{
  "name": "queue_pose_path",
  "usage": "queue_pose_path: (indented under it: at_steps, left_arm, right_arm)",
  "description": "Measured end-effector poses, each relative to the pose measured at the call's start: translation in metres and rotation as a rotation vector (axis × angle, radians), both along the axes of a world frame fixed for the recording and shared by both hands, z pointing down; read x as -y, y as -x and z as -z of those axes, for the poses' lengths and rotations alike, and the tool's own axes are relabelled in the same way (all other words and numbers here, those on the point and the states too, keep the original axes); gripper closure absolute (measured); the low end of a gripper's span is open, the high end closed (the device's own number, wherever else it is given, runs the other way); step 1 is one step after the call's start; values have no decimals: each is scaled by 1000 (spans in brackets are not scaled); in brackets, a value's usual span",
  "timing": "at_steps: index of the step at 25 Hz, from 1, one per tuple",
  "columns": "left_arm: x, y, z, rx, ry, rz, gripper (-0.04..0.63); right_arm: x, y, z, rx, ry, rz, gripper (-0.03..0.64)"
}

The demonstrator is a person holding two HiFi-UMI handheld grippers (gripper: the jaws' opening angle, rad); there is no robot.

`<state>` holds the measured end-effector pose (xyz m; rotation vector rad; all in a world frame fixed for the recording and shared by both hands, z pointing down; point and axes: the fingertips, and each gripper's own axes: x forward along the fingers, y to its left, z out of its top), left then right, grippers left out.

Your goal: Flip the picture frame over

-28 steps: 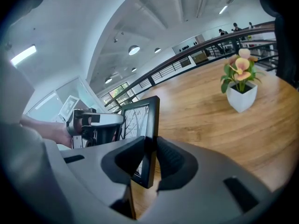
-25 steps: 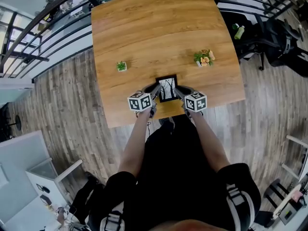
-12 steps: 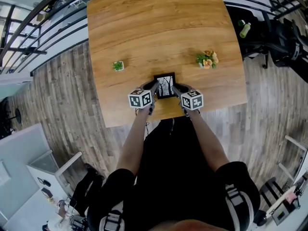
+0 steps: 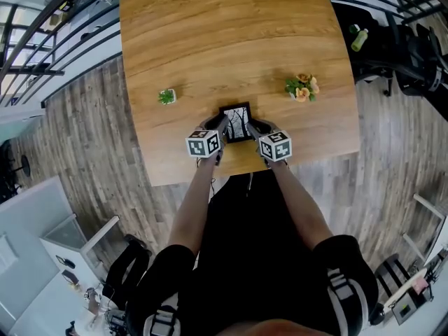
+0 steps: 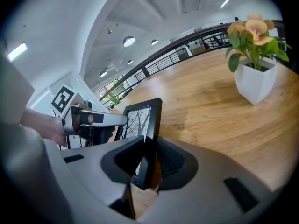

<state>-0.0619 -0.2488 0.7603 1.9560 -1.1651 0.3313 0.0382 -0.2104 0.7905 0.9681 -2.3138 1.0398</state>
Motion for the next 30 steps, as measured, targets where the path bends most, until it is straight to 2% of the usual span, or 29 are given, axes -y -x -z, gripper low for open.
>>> queue_pose_path:
  at_steps: [5,12,19,24,30]
  left_arm:
    - [4,-2,-5,135,-34,-17,486]
    - [8,-3,-18,170,-22,-14,486]
    - [5,-3,-27,277,-47,-51,477]
    - [6,-3,-28,289,-63,-63,474]
    - [6,2,-30,270,-58,-56,426]
  right_arm:
    - [3,0,-1,-74,-49,13,517]
    - [6,0,-7,-174,-105,31,515]
    - [5,6,-6,-283,-165,106,508]
    - [5,7,-7,-292,-165,121,501]
    - [9,3,-9,-278,-136,118,457]
